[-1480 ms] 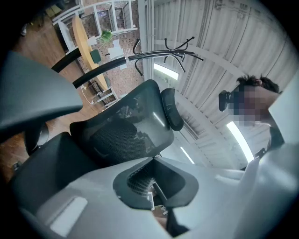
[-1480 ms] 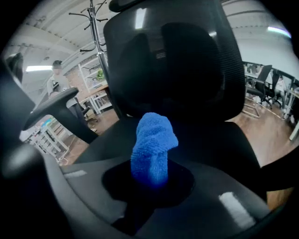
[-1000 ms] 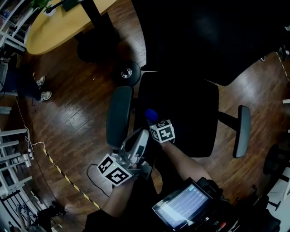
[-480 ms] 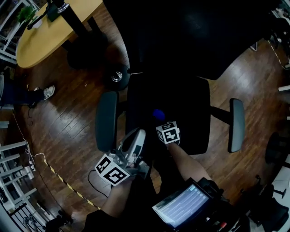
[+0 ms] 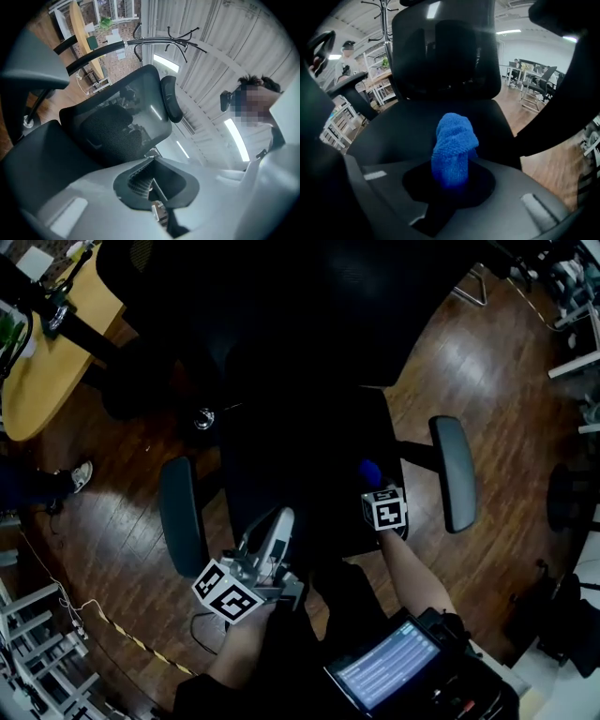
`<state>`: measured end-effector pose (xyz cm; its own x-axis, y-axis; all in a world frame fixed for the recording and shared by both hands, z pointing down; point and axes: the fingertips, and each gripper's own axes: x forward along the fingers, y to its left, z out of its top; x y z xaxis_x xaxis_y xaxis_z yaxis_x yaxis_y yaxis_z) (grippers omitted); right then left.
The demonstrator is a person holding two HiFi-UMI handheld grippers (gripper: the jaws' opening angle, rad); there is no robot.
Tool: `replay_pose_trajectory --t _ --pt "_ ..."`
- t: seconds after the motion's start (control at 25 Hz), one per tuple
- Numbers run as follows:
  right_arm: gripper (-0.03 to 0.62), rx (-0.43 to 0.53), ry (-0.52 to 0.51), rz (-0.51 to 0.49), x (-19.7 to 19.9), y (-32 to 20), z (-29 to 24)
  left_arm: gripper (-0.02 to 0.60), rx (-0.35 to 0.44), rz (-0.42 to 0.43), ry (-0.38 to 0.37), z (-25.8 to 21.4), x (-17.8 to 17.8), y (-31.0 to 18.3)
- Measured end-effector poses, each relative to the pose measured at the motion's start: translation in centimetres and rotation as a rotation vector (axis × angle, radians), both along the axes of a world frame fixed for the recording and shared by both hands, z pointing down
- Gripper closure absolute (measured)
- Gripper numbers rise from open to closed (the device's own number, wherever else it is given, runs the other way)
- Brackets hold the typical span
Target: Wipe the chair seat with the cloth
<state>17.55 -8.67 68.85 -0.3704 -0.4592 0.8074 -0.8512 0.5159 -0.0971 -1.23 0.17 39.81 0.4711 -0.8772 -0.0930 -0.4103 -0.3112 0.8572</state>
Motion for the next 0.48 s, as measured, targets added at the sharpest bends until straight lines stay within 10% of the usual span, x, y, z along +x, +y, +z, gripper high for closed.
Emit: replay_pose_trajectory --t 0.48 --pt "0.545 0.031 0.059 0.020 2.7 -0.5 -1.0 0.588 -0.008 -0.004 -0.004 0.1 0.1 0.0"
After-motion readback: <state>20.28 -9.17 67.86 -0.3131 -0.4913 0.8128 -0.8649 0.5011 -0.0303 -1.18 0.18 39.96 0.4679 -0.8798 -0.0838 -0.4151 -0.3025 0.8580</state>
